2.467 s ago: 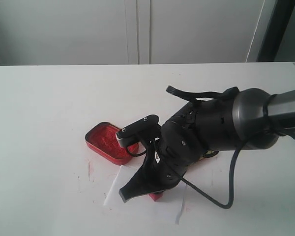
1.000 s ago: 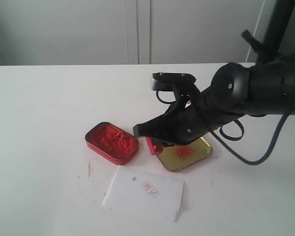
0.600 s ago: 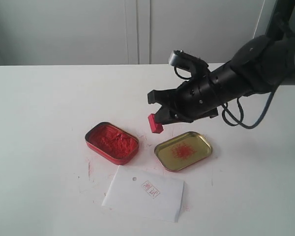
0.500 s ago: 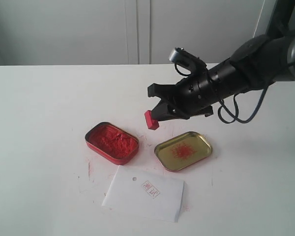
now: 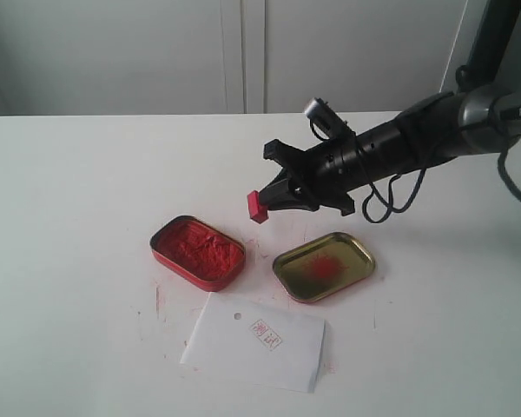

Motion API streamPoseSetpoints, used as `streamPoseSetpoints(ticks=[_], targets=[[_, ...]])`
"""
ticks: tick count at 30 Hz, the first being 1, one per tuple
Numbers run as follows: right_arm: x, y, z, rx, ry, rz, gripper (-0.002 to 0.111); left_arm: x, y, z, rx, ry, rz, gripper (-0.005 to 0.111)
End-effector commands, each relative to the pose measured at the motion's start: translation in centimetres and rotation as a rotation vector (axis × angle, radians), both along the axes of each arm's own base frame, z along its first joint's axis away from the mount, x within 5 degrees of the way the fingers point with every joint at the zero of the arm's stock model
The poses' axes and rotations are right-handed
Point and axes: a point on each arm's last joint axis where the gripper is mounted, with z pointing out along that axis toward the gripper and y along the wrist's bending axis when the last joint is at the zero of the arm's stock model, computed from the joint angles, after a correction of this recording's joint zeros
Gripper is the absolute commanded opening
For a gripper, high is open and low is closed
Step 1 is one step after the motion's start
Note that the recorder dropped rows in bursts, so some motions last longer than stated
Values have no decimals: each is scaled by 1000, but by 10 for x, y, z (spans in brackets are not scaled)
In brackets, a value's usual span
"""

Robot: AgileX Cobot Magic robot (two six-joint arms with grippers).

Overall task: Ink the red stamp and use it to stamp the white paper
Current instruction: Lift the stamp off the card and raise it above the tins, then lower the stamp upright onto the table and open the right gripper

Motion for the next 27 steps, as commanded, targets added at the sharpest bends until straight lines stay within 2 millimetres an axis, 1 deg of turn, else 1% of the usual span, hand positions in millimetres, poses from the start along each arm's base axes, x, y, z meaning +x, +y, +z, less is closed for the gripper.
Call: streamPoseSetpoints(ticks=[1, 8, 13, 16, 18, 23, 27], targets=[[11, 0, -13, 28, 17, -21, 0, 0, -1, -2, -6, 3, -8, 0], [16, -1, -32, 16, 43, -56, 0, 0, -1, -2, -6, 3, -8, 0], [16, -1, -42, 14, 70, -61, 0, 0, -1, -2, -6, 3, -8, 0], [16, 0, -45, 13, 77, -60, 1, 0, -1, -2, -6, 3, -8, 0], [16, 0, -45, 13, 77, -60, 4, 0, -1, -2, -6, 3, -8, 0], [16, 0, -45, 16, 83, -63, 19, 0, -1, -2, -6, 3, -8, 0], [16, 0, -42, 21, 86, -68, 25, 0, -1, -2, -6, 3, -8, 0]])
